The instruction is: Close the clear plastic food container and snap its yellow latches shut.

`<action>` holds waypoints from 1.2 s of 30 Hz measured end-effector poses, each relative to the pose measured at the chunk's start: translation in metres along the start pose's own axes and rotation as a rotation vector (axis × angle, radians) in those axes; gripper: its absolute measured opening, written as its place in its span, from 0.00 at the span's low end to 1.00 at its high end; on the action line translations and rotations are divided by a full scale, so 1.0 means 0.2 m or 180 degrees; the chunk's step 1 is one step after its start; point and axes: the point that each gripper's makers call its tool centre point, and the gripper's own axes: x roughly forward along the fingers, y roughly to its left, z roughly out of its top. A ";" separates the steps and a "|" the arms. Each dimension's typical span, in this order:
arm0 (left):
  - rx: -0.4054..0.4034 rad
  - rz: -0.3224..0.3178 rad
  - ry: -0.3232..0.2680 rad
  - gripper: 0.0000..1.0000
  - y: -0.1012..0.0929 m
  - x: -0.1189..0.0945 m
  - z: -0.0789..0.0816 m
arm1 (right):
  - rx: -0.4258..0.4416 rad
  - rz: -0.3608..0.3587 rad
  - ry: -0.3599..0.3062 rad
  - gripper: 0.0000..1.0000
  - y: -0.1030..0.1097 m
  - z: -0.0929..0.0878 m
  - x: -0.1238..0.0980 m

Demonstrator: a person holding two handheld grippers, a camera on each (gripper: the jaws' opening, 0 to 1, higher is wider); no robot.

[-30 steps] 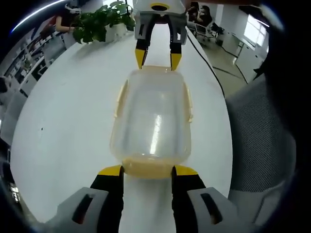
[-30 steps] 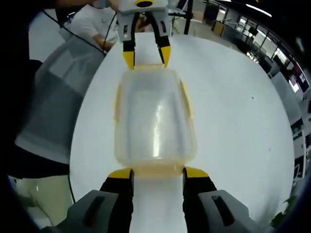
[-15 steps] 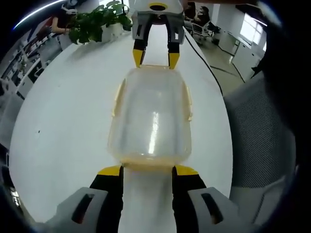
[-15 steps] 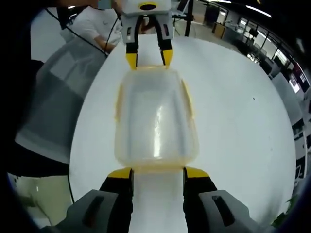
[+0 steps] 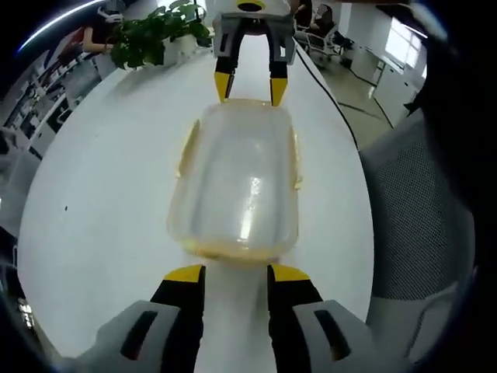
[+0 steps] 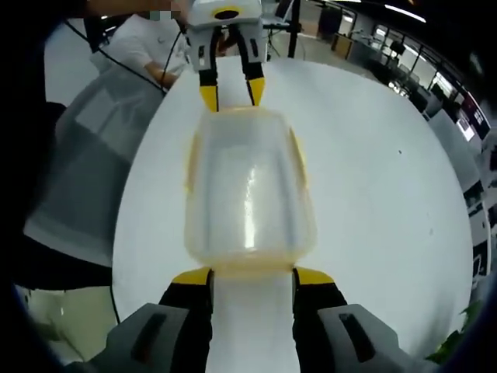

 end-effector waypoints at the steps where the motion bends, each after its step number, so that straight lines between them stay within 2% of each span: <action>1: -0.0153 -0.0002 -0.0039 0.31 0.00 -0.01 0.01 | 0.0017 -0.0003 -0.0007 0.39 0.00 0.00 0.00; 2: -0.0312 0.0039 -0.0091 0.31 0.01 -0.03 0.01 | 0.0085 -0.0020 -0.0038 0.39 0.00 0.00 -0.02; 5: -0.0429 0.0038 -0.0190 0.31 0.01 -0.05 0.02 | 0.0353 -0.0069 -0.0109 0.39 -0.02 -0.01 -0.05; 9: -0.0725 0.0077 -0.0306 0.31 0.00 -0.08 0.02 | 0.0748 -0.0172 -0.0330 0.38 -0.04 0.01 -0.09; 11: -0.0899 0.0104 -0.0389 0.31 0.00 -0.08 0.02 | 0.0985 -0.0274 -0.0349 0.38 -0.05 0.00 -0.10; 13: -0.1040 0.0132 -0.0449 0.31 -0.01 -0.09 0.02 | 0.1076 -0.0318 -0.0386 0.37 -0.04 0.00 -0.10; 16: -0.1355 0.0161 -0.0627 0.31 -0.01 -0.09 0.05 | 0.1381 -0.0336 -0.0512 0.35 -0.02 0.02 -0.09; 18: -0.1486 0.0182 -0.0707 0.31 -0.01 -0.09 0.06 | 0.1561 -0.0343 -0.0626 0.35 -0.01 0.04 -0.09; 20: -0.1541 0.0205 -0.0701 0.31 -0.01 -0.08 0.05 | 0.1768 -0.0384 -0.0673 0.35 -0.01 0.03 -0.08; 22: -0.1650 0.0315 -0.0798 0.31 0.02 -0.07 0.06 | 0.1896 -0.0412 -0.0709 0.35 -0.02 0.03 -0.07; 25: -0.1980 0.0301 -0.0930 0.33 0.03 -0.07 0.07 | 0.2121 -0.0435 -0.0809 0.36 -0.03 0.04 -0.08; 27: -0.2190 0.0294 -0.1077 0.34 0.05 -0.07 0.10 | 0.2297 -0.0387 -0.0951 0.36 -0.04 0.07 -0.08; 28: -0.2277 0.0298 -0.1083 0.34 0.05 -0.07 0.10 | 0.2348 -0.0374 -0.0969 0.36 -0.04 0.07 -0.08; 31: -0.2237 0.0365 -0.1005 0.34 0.05 -0.05 0.09 | 0.2367 -0.0415 -0.0929 0.36 -0.04 0.06 -0.06; 36: -0.2413 0.0342 -0.0974 0.34 0.04 -0.03 0.08 | 0.2535 -0.0421 -0.0976 0.35 -0.03 0.06 -0.04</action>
